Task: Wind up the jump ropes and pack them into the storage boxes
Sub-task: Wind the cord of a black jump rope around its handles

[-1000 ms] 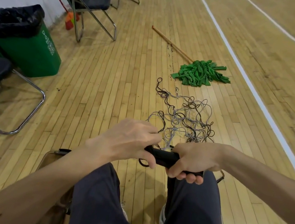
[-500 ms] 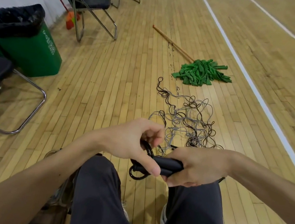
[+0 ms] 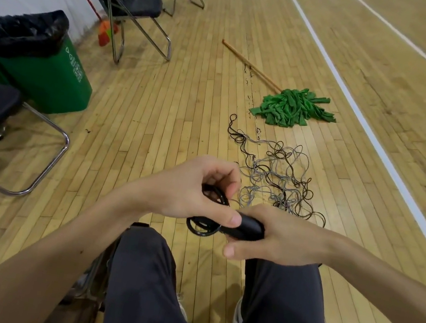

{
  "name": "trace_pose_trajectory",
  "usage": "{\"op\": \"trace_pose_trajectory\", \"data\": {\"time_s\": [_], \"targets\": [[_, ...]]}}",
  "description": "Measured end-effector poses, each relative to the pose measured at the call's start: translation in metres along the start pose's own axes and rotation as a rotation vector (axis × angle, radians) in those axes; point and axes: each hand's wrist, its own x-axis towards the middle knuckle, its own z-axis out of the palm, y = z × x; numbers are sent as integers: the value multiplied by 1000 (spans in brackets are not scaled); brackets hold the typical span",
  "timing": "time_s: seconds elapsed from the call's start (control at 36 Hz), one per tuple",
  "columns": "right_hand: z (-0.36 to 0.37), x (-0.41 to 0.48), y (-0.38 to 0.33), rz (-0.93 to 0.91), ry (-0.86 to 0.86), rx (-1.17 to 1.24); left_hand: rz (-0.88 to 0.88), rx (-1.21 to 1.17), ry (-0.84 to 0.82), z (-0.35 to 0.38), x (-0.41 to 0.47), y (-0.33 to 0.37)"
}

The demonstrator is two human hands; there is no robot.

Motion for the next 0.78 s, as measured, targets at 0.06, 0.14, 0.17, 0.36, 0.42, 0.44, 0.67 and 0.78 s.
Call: {"op": "trace_pose_trajectory", "data": {"time_s": [0.06,0.14,0.17,0.36,0.42,0.44,0.67,0.78], "targets": [[0,2,1,-1,46,18,3,68,31,1,1,3],[0,4,1,29,133,15,8,165,78,5,0,6],[0,3,2,39,147,8,8,204,95,6,-1,7],[2,-2,1,49,161,-16,56,289,97,14,-7,9],[3,-3,1,30,172,-5,51,281,92,15,-7,8],[3,-3,0,33,179,-2,52,247,79,15,-6,7],[1,-7,-6,23,181,77,38,-222,15,12,1,1],[-6,-10,-8,-3,201,178,-29,-497,72,12,4,-13]]}}
